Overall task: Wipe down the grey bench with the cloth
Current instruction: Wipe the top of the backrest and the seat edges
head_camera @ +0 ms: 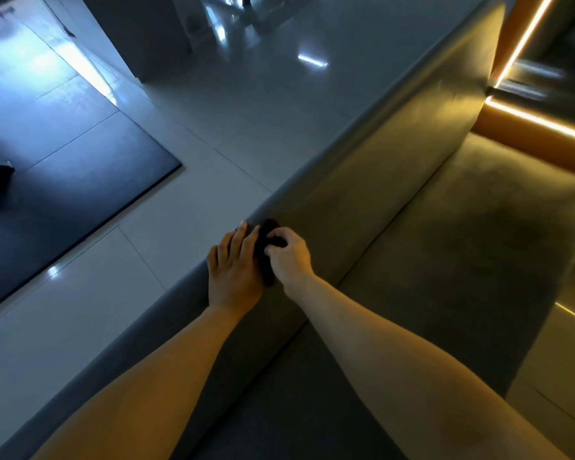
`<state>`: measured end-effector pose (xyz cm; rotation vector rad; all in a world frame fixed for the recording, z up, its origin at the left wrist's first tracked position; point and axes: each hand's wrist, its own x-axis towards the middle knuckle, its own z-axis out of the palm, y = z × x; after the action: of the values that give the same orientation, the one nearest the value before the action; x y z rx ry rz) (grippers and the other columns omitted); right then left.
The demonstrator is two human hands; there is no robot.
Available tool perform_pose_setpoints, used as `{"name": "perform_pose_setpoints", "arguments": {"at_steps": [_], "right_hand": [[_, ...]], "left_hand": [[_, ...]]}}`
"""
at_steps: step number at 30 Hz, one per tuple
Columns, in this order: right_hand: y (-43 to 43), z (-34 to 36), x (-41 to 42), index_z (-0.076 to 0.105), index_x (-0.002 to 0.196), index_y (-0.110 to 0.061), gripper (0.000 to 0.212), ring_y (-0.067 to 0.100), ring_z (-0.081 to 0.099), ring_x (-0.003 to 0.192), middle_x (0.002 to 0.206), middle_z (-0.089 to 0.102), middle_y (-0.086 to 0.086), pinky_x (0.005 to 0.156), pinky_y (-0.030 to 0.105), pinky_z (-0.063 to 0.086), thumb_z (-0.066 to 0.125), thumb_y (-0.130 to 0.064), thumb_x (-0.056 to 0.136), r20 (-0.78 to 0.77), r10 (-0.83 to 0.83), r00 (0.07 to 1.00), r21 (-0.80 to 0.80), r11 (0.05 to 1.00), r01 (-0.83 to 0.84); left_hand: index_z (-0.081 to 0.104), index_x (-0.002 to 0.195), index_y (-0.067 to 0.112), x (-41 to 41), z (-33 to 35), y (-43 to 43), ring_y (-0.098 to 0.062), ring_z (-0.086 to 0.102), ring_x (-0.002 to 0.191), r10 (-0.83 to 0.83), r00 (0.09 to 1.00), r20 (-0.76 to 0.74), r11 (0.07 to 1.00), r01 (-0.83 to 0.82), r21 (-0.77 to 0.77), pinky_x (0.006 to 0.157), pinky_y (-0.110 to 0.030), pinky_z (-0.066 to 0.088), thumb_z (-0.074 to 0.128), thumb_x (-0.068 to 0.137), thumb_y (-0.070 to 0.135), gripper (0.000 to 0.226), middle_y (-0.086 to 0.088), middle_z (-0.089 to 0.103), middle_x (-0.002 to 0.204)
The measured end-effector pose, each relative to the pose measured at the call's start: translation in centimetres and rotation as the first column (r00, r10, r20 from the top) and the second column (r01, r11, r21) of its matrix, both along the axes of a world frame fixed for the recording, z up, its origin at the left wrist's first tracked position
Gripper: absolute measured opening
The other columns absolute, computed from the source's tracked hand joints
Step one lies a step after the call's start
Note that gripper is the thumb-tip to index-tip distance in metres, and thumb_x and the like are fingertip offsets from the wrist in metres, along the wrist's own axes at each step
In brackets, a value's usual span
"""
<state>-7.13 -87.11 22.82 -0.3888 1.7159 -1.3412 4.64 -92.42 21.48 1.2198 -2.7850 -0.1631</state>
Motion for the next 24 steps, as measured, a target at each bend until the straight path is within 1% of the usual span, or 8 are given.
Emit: {"name": "perform_pose_setpoints", "arguments": {"at_steps": [3, 5, 7, 9, 12, 15, 19, 24], "right_hand": [[2.8, 1.4, 0.7, 0.065, 0.120, -0.024, 0.027, 0.021, 0.060, 0.108, 0.116, 0.062, -0.001, 0.092, 0.039, 0.056, 0.054, -0.010, 0.100, 0.060, 0.086, 0.995, 0.034, 0.996, -0.088], [5.3, 2.9, 0.4, 0.065, 0.117, -0.026, 0.026, 0.020, 0.060, 0.109, 0.116, 0.061, -0.002, 0.096, 0.042, 0.055, 0.055, -0.010, 0.099, 0.092, 0.001, 0.996, 0.009, 1.000, -0.002], [8.4, 4.7, -0.2, 0.064, 0.113, -0.026, 0.024, 0.020, 0.059, 0.107, 0.115, 0.060, -0.001, 0.091, 0.039, 0.056, 0.056, -0.008, 0.099, 0.118, -0.083, 0.990, 0.025, 0.996, 0.081], [11.7, 6.4, -0.8, 0.066, 0.111, -0.023, 0.021, 0.022, 0.061, 0.103, 0.114, 0.062, 0.003, 0.080, 0.035, 0.054, 0.057, -0.008, 0.098, 0.147, -0.150, 0.978, 0.045, 0.988, 0.145], [16.7, 9.2, -1.0, 0.067, 0.110, -0.023, 0.018, 0.025, 0.061, 0.105, 0.114, 0.064, 0.007, 0.086, 0.041, 0.055, 0.056, -0.014, 0.100, 0.195, -0.215, 0.957, 0.061, 0.976, 0.207], [21.6, 12.0, 0.0, 0.066, 0.107, -0.024, 0.017, 0.026, 0.060, 0.106, 0.116, 0.063, 0.009, 0.091, 0.044, 0.052, 0.051, -0.019, 0.102, 0.183, -0.244, 0.952, 0.073, 0.969, 0.235], [27.4, 15.7, 2.0, 0.064, 0.112, -0.022, 0.022, 0.024, 0.058, 0.102, 0.115, 0.061, 0.009, 0.078, 0.037, 0.049, 0.046, -0.014, 0.102, 0.139, -0.253, 0.957, 0.072, 0.967, 0.245], [33.3, 19.1, 3.7, 0.061, 0.118, -0.019, 0.019, 0.023, 0.062, 0.097, 0.112, 0.063, 0.009, 0.068, 0.031, 0.050, 0.057, -0.014, 0.100, 0.085, -0.296, 0.951, 0.056, 0.955, 0.292]], "left_hand": [[0.022, 0.159, 0.027, -0.7, 1.8, 1.1, -0.031, 0.003, 0.154, 0.075, 0.995, 0.073, 0.977, -0.088, 0.196, 0.125, -0.053, 0.005, 0.066, 0.093, 0.039, 0.080, -0.008, 0.008, 0.168], [0.030, 0.154, 0.029, -1.6, 2.9, 3.1, -0.029, 0.008, 0.155, 0.094, 0.991, 0.092, 0.951, -0.117, 0.285, 0.125, -0.052, 0.003, 0.056, 0.098, 0.042, 0.063, -0.009, 0.015, 0.167], [0.051, 0.131, 0.036, -2.2, 4.2, 6.3, -0.023, 0.046, 0.137, 0.127, 0.992, -0.024, 0.897, -0.104, 0.430, 0.121, -0.054, 0.025, 0.045, 0.098, 0.047, 0.035, -0.004, 0.055, 0.143], [0.059, 0.109, 0.039, -2.5, 6.2, 10.1, -0.010, 0.066, 0.104, 0.223, 0.955, -0.197, 0.765, -0.046, 0.642, 0.102, -0.046, 0.049, 0.047, 0.102, 0.040, 0.014, 0.010, 0.069, 0.106], [0.053, 0.134, 0.032, -2.7, 10.0, 15.4, -0.005, 0.064, 0.102, 0.395, 0.878, -0.270, 0.492, 0.046, 0.869, 0.094, -0.033, 0.052, 0.050, 0.105, 0.032, 0.030, 0.013, 0.064, 0.110], [0.049, 0.135, 0.031, -2.0, 12.6, 20.0, -0.007, 0.063, 0.103, 0.438, 0.855, -0.279, 0.414, 0.084, 0.906, 0.084, -0.027, 0.053, 0.051, 0.105, 0.034, 0.031, 0.008, 0.064, 0.115], [0.052, 0.131, 0.024, -0.3, 15.5, 25.3, -0.010, 0.065, 0.100, 0.455, 0.825, -0.335, 0.441, 0.118, 0.890, 0.072, -0.023, 0.050, 0.056, 0.103, 0.032, 0.029, 0.004, 0.065, 0.113], [0.055, 0.131, 0.019, 1.7, 18.4, 30.5, -0.011, 0.065, 0.103, 0.516, 0.768, -0.380, 0.374, 0.197, 0.906, 0.077, -0.022, 0.051, 0.058, 0.102, 0.031, 0.032, 0.003, 0.067, 0.114]]}}
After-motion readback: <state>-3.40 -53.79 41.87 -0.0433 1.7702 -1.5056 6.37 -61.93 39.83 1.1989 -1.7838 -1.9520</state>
